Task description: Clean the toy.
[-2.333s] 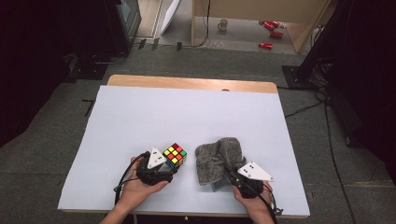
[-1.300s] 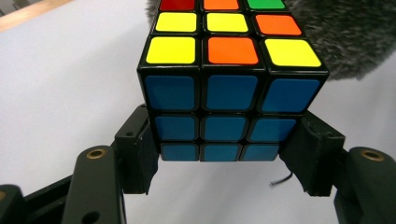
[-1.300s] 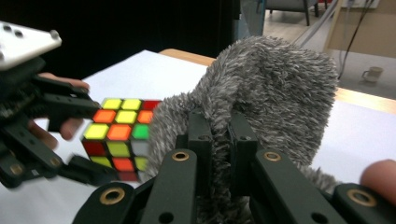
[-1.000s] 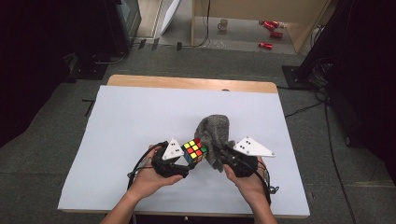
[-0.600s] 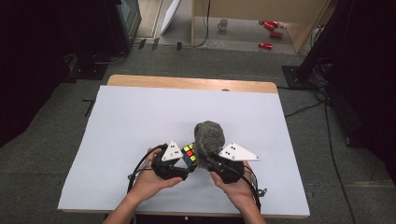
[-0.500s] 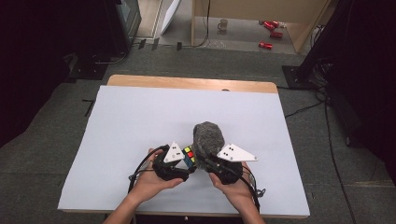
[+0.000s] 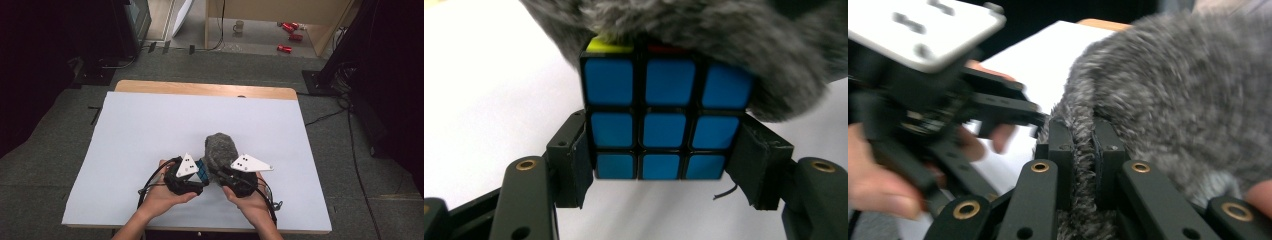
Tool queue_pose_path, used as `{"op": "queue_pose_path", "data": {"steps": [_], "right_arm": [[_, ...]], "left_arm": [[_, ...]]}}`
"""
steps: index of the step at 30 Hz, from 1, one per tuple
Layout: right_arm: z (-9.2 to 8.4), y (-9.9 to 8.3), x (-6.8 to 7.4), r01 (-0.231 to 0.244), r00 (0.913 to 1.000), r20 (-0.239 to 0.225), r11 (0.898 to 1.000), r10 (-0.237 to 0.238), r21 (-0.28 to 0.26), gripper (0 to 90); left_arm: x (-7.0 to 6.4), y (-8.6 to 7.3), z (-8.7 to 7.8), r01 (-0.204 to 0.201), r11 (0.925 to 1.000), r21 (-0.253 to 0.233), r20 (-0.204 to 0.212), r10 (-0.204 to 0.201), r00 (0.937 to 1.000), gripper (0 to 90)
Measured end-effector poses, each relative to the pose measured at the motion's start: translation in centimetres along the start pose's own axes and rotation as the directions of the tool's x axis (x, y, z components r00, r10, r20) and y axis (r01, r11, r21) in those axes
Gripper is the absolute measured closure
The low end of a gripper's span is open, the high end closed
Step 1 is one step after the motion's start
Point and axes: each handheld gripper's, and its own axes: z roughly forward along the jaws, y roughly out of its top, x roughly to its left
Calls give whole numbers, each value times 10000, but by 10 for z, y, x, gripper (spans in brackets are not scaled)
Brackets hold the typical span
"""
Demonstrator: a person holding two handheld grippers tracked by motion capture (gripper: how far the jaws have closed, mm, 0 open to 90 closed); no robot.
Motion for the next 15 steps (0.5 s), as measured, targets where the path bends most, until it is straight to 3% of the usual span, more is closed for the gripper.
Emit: {"op": "queue_pose_path", "data": {"steps": [5, 9, 11, 15], "right_arm": [[-1, -4, -10, -308, 9995, 97, 9995, 307, 19, 835], [3, -7, -7, -304, 9995, -6, 9994, 304, 136, 834], [2, -5, -3, -236, 9994, -254, 9997, 236, 11, 834], [-1, -1, -1, -157, 9993, -330, 9998, 152, -130, 833]], "left_arm": [[2, -3, 3, 190, 9998, 74, 207, -191, 9996, 349], [2, -5, 6, 76, 9998, 202, 136, -79, 9999, 350], [1, -4, 5, 89, 9999, 114, 180, -92, 9998, 350], [-1, -2, 1, -166, 9998, -123, 102, 168, 9998, 350]]}}
